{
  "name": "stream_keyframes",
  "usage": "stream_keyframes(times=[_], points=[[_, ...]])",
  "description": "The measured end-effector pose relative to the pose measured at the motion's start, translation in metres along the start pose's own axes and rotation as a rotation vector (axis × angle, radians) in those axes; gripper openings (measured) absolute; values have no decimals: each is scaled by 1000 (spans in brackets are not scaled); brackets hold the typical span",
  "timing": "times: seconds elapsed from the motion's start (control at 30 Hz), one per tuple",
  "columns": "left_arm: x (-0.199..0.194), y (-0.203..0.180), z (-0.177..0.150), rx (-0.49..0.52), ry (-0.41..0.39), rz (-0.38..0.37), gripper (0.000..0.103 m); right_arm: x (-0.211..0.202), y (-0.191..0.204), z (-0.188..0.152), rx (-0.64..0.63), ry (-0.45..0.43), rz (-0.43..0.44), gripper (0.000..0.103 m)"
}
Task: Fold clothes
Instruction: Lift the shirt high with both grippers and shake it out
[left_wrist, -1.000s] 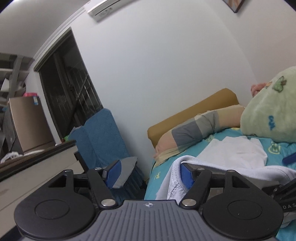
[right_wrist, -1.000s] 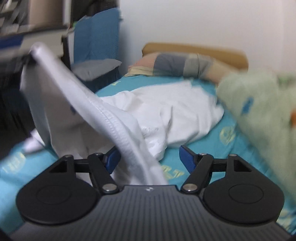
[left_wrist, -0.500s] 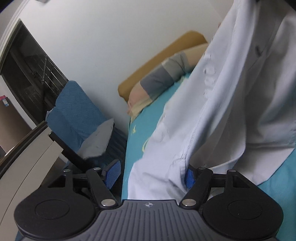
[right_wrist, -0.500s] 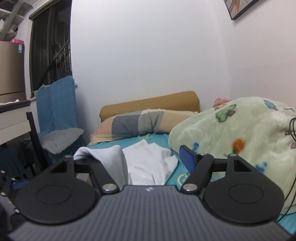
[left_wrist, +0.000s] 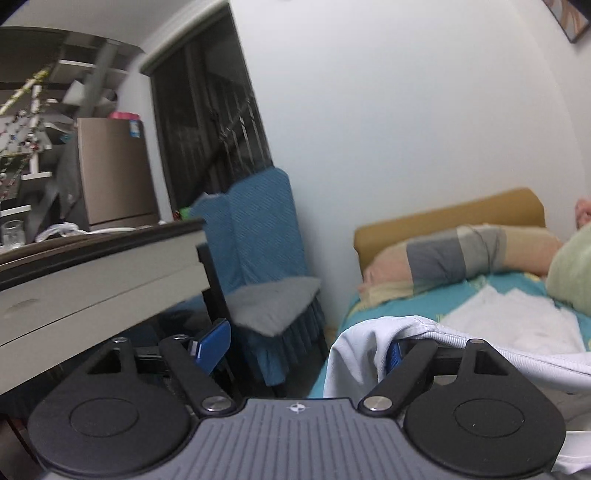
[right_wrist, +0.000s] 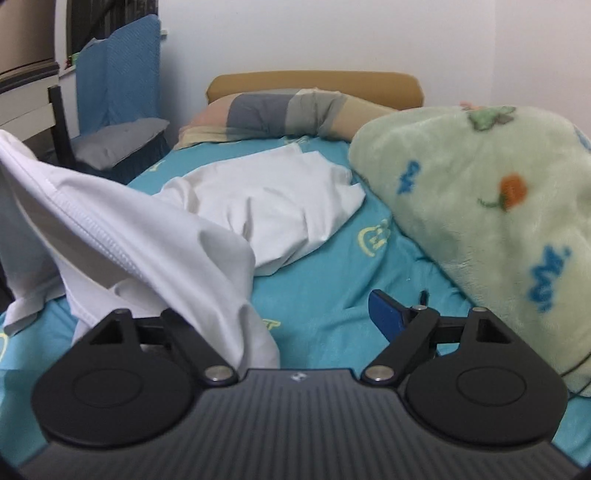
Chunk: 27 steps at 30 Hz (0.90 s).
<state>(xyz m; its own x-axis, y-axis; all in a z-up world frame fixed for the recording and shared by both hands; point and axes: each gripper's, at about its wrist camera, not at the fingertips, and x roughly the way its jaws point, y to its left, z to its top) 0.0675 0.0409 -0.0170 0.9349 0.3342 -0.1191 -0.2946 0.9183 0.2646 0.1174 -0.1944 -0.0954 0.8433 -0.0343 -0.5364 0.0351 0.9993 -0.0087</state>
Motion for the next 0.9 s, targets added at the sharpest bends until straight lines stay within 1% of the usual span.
stream_keyframes(times=[0.07, 0.17, 0.27, 0.37, 0.47, 0.53, 0.63, 0.7, 0.77, 0.83, 0.9], points=[[-14, 9, 8, -70, -18, 6, 83, -14, 0, 8, -1, -50, -56, 83], [-36, 34, 33, -191, -49, 6, 83, -57, -8, 42, 10, -191, -115, 83], [-65, 70, 82, -342, -95, 10, 83, -120, -5, 92, -35, -334, -132, 83], [-102, 101, 148, -402, -199, 13, 83, -191, 0, 148, -80, -481, -150, 83], [-148, 136, 220, -438, -333, 4, 83, -266, -4, 202, -55, -589, -129, 83], [-182, 159, 268, -438, -409, -16, 83, -318, -9, 233, -32, -653, -118, 83], [-233, 191, 326, -433, -505, -52, 84, -392, -18, 265, -20, -736, -131, 83], [-265, 210, 359, -429, -558, -75, 86, -431, -21, 275, -39, -790, -163, 85], [-288, 223, 378, -426, -573, -96, 88, -460, -22, 280, -57, -825, -188, 85], [-304, 229, 386, -429, -555, -126, 89, -481, -23, 281, -73, -845, -207, 85], [-310, 229, 384, -422, -519, -142, 89, -486, -25, 275, -71, -830, -206, 85]])
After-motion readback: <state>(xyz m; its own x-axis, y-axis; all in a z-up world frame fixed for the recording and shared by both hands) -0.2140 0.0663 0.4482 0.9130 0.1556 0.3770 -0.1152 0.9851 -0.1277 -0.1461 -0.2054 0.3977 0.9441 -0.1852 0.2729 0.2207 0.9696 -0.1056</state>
